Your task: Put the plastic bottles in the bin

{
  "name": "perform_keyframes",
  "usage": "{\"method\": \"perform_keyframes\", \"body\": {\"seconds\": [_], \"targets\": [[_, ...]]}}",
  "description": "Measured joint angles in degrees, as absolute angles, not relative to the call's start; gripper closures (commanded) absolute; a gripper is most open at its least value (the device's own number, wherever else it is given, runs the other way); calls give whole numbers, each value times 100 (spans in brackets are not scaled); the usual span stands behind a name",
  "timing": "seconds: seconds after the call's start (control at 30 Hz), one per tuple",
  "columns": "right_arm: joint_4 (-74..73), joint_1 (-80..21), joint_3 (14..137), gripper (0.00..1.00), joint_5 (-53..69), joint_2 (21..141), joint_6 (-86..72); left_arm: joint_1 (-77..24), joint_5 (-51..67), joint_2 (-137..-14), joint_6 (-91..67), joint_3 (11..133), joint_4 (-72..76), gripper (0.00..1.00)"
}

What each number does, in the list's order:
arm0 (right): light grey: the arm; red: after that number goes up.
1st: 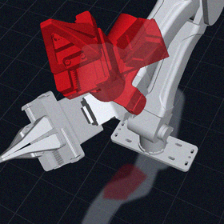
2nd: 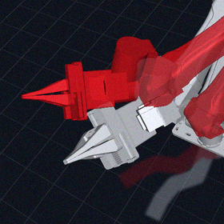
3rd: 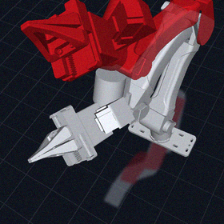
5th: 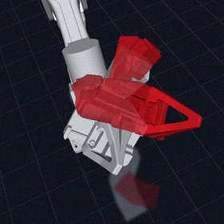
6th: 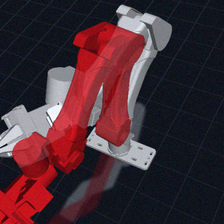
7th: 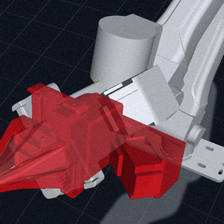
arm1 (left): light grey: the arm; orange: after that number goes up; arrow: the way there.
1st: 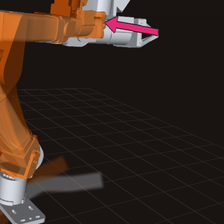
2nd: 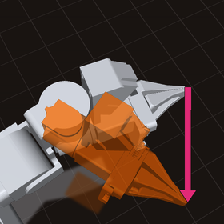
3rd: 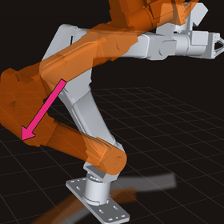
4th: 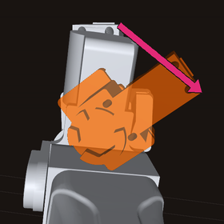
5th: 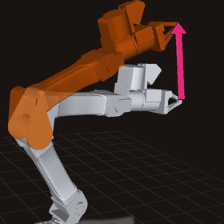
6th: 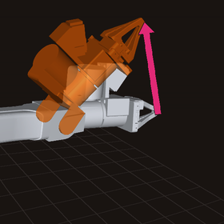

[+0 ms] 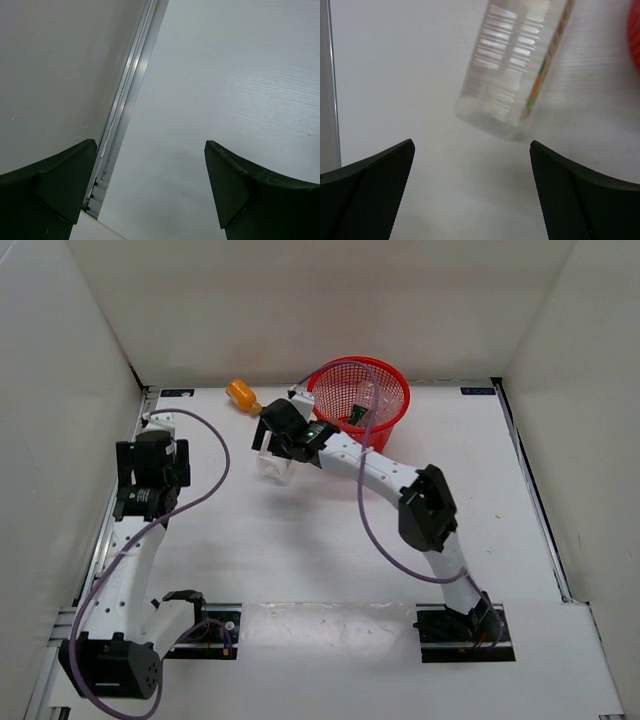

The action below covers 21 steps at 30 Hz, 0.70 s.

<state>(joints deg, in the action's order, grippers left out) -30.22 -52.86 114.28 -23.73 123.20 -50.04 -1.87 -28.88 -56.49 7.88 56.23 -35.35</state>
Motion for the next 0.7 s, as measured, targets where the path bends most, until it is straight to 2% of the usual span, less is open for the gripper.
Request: {"method": "perform_keyframes", "body": {"seconds": [0.13,0.27,0.4,0.7], "targets": [[-3280,-5273,12477,1,-2794,13375,-5511,-145,-2773,-5369,773,5179,-3538,0],[-3540,-5253,12993,1,-3387,14022,-5763,-152,-2602,-5349,775,4963,-3548,0],[-3791,-5218,13072,1,-3730,14178,-6018,-266,-2534,-5245,799,4853,-3546,0],[-3378,-5078,13325,1,-3470,14527,-6167,-377,-2394,-5142,847,4703,-3505,0]]}}
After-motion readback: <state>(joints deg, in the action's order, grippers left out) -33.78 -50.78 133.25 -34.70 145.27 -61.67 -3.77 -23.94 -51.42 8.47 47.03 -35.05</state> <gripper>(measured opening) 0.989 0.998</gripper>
